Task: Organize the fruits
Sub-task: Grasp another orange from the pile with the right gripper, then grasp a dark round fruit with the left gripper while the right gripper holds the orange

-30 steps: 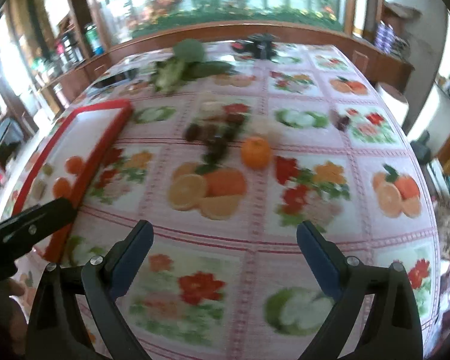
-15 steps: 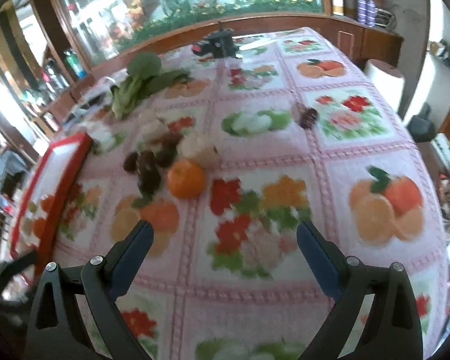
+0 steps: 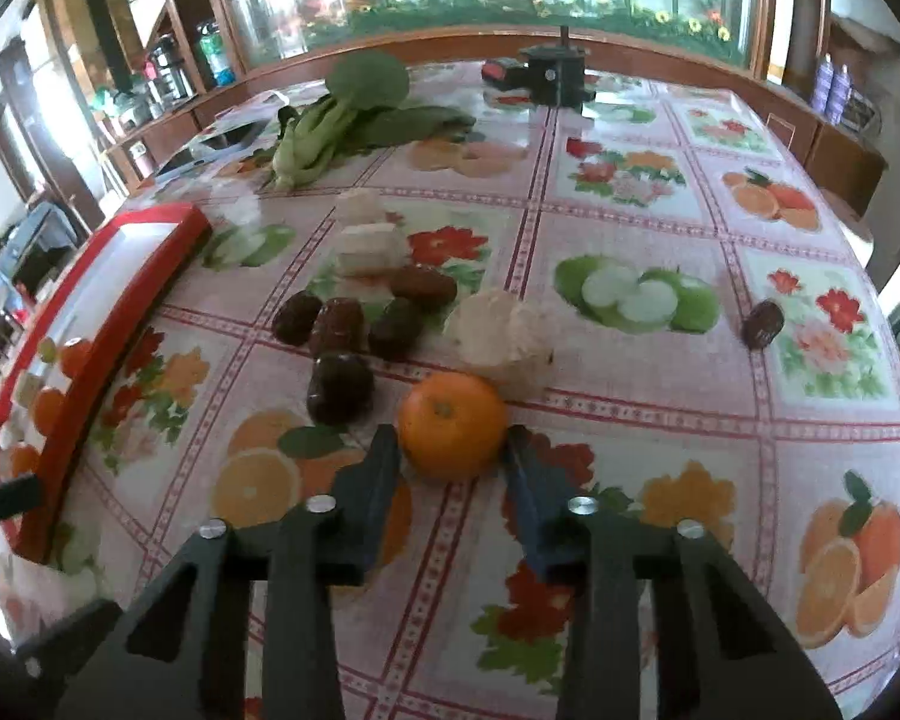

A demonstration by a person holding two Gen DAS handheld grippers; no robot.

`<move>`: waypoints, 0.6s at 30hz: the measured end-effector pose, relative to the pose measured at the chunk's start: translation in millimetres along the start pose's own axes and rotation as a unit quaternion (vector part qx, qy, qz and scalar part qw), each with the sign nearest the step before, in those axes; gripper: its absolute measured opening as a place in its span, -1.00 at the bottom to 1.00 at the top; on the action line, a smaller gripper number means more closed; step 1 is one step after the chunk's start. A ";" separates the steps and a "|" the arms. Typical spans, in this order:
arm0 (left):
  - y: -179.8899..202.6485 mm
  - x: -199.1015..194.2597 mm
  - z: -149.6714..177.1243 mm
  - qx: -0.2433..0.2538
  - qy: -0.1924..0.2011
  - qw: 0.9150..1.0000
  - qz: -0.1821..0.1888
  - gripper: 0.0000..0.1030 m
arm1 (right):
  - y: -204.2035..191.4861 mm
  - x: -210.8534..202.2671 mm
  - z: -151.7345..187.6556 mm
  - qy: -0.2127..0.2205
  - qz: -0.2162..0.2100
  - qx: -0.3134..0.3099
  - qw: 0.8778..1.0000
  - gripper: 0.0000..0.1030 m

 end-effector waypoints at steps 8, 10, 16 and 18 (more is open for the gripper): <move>30.2 16.6 -38.7 0.029 0.024 0.999 -0.002 0.99 | 19.5 -32.2 11.5 0.023 0.003 0.022 0.999 -0.33; 38.3 24.8 -46.6 0.021 0.018 1.000 0.010 0.95 | 26.2 -37.0 14.8 0.022 0.008 0.031 0.999 -0.33; 55.0 51.4 -59.3 -0.004 -0.014 0.999 0.031 0.66 | 45.1 -42.7 29.3 0.014 0.002 0.069 0.998 -0.32; 60.4 56.6 -61.3 -0.006 -0.019 0.999 0.037 0.64 | 47.4 -42.4 31.9 0.012 -0.004 0.077 0.997 -0.32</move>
Point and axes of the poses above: each gripper's, at about its wrist camera, not at the fingertips, and x roughly the way its jaws point, y to its right, z to its underside, the point moved 10 cm from there along x, roughly the way its jaws point, and after that the axes turned 8 degrees about -z, right-handed, at the moved point
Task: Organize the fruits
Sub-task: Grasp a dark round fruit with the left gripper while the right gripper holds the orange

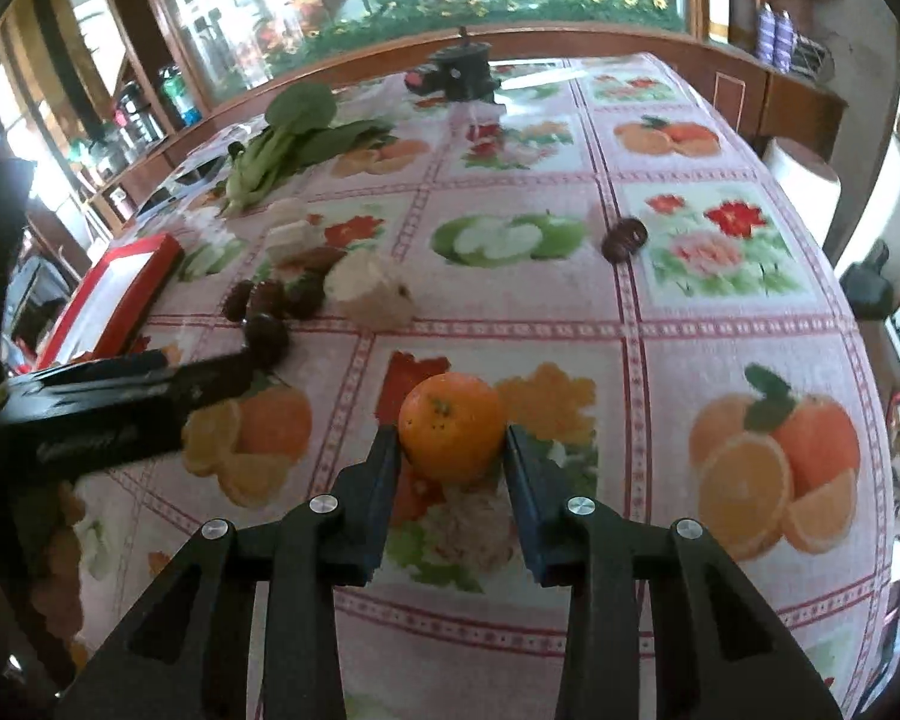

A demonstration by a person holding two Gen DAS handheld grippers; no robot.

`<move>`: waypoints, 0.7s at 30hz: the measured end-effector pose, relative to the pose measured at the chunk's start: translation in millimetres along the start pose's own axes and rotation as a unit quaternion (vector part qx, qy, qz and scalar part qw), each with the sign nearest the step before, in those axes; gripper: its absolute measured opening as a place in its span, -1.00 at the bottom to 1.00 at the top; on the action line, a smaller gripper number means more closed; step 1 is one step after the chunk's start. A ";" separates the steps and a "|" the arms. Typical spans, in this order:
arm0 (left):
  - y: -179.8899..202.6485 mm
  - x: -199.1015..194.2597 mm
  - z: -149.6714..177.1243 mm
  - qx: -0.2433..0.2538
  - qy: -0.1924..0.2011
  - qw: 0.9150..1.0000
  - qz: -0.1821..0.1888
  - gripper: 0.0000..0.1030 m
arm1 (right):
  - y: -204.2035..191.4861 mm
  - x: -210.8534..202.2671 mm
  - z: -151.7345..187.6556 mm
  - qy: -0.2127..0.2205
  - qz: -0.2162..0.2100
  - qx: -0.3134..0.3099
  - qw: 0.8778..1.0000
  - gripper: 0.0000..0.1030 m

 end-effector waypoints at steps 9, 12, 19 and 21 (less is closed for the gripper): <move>13.9 3.8 -8.7 0.013 0.022 1.000 0.013 0.04 | -0.1 0.2 -1.7 0.008 -0.006 0.003 1.000 -0.31; 24.1 1.2 -7.3 0.022 0.022 0.998 0.051 -0.50 | -0.4 0.0 -1.8 0.012 -0.003 0.001 1.000 -0.31; 22.5 -7.7 5.2 0.022 0.019 0.997 0.071 -0.50 | -3.3 -2.8 3.9 0.013 0.006 -0.003 1.000 -0.31; 20.0 -11.1 10.4 0.021 0.017 0.997 0.075 -0.50 | -5.0 -4.4 6.6 0.013 0.007 -0.002 1.000 -0.31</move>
Point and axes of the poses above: each gripper's, at about its wrist camera, not at the fingertips, and x roughly the way its jaws point, y to its right, z to its underside, the point moved 10 cm from there along x, roughly the way its jaws point, and after that the axes turned 8 degrees about -z, right-handed, at the moved point
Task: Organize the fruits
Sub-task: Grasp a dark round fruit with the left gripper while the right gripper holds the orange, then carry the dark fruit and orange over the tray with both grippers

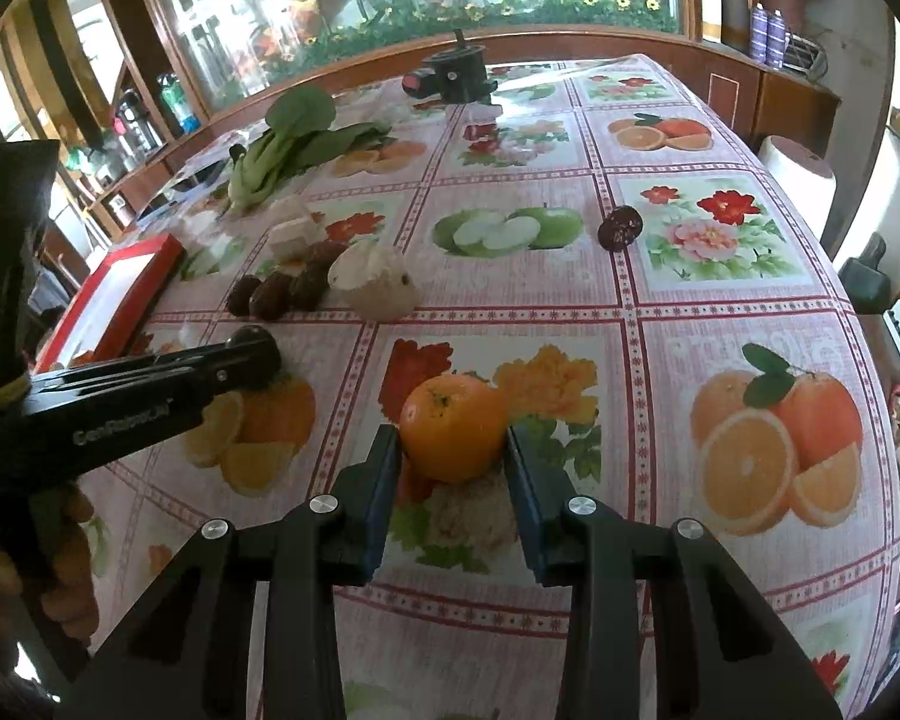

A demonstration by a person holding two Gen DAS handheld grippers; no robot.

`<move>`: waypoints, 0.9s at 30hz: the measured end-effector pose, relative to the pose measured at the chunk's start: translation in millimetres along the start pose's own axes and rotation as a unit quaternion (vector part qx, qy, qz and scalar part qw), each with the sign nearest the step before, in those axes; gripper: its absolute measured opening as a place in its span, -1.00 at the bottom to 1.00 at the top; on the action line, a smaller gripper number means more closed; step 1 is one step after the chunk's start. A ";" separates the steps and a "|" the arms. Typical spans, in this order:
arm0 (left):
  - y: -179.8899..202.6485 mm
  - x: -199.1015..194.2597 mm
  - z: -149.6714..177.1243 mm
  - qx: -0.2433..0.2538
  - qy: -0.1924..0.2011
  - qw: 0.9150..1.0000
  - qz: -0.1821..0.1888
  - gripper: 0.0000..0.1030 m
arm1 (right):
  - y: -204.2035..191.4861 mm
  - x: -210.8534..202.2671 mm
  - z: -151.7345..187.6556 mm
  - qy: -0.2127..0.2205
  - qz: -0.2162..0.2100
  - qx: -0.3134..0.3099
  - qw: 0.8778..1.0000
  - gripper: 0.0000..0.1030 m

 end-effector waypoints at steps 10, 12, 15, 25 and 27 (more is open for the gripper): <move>-10.0 -20.6 34.6 0.014 -0.005 1.000 0.002 -0.50 | -17.3 -12.4 16.9 0.009 0.004 -0.005 1.000 -0.31; -13.3 -27.5 40.8 0.010 -0.005 1.000 0.010 -0.50 | -20.9 -16.8 19.9 0.014 0.001 -0.002 1.000 -0.31; -17.1 -37.3 50.0 0.006 -0.002 1.000 0.021 -0.50 | -27.9 -23.4 24.4 0.019 -0.002 -0.002 1.000 -0.31; -26.2 -39.7 71.8 0.014 -0.017 0.999 0.026 -0.50 | -18.0 -9.2 30.1 -0.008 0.023 0.013 1.000 -0.17; -26.3 -38.2 71.9 0.012 -0.018 0.999 0.028 -0.50 | -19.1 -5.1 27.6 -0.011 0.037 -0.007 0.999 -0.17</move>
Point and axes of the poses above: each gripper's, at about its wrist camera, not at the fingertips, and x roughly the way its jaws point, y to its right, z to its underside, the point moved 10 cm from there along x, roughly the way its jaws point, and after that the axes turned 8 degrees about -z, right-handed, at the moved point
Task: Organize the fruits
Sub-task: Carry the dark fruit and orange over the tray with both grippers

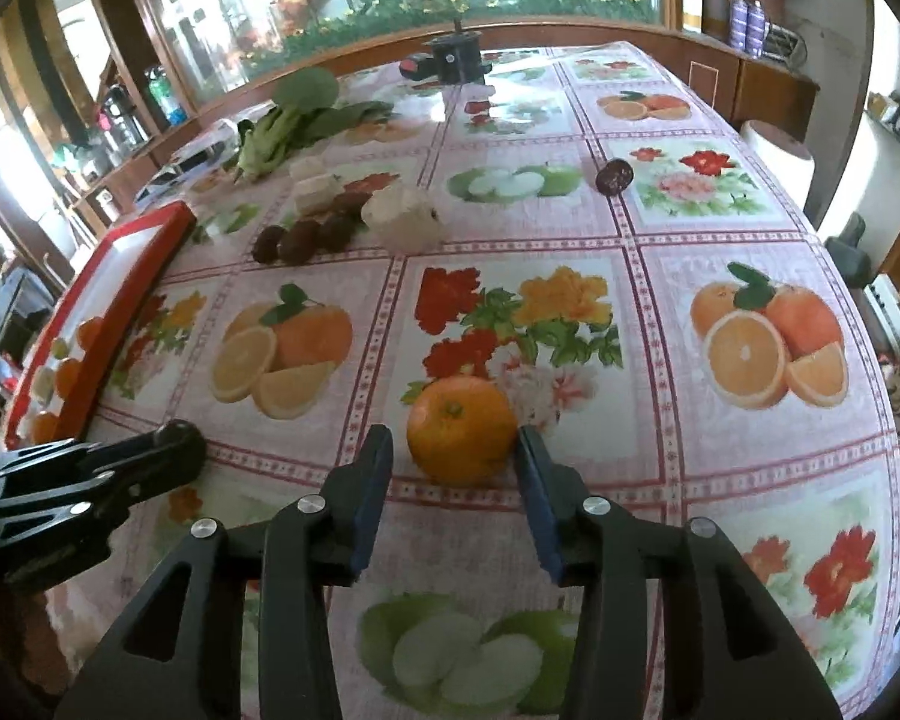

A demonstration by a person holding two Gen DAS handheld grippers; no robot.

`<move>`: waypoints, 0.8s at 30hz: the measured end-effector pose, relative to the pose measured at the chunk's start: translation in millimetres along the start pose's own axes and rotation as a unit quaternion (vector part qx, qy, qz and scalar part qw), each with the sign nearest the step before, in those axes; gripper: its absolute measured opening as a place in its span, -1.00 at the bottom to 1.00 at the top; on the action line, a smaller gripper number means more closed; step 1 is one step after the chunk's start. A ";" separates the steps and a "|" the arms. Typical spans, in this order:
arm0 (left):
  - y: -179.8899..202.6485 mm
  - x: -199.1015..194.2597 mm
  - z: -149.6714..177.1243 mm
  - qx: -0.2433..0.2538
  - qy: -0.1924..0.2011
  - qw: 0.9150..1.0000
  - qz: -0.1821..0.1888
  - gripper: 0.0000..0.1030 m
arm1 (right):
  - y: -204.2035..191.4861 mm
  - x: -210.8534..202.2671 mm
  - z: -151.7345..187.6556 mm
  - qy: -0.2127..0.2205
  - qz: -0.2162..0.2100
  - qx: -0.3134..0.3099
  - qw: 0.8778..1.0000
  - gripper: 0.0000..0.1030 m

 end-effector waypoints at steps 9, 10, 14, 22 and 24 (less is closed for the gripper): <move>0.2 -9.0 1.0 -0.007 0.014 1.000 0.016 -0.50 | -4.6 -10.6 3.3 0.006 0.006 -0.004 1.000 -0.34; 0.4 -12.0 1.1 -0.008 0.017 1.000 0.019 -0.50 | -8.4 -16.0 4.6 0.011 0.000 -0.001 1.000 -0.34; 1.2 -23.1 4.0 -0.004 0.029 0.999 0.019 -0.50 | -20.6 -31.2 9.7 0.020 -0.024 0.013 0.999 -0.34; -3.7 -46.9 16.5 -0.007 0.049 0.999 0.018 -0.50 | -49.5 -44.8 19.7 0.028 -0.052 0.023 0.998 -0.34; -7.4 -52.8 16.6 -0.009 0.056 0.998 0.017 -0.50 | -57.9 -43.6 19.8 0.028 -0.057 0.022 0.998 -0.34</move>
Point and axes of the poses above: each gripper's, at about its wrist camera, not at the fingertips, and x roughly the way its jaws point, y to its right, z to its underside, the point moved 10 cm from there along x, roughly the way its jaws point, and after that the axes turned 8 degrees about -z, right-handed, at the moved point
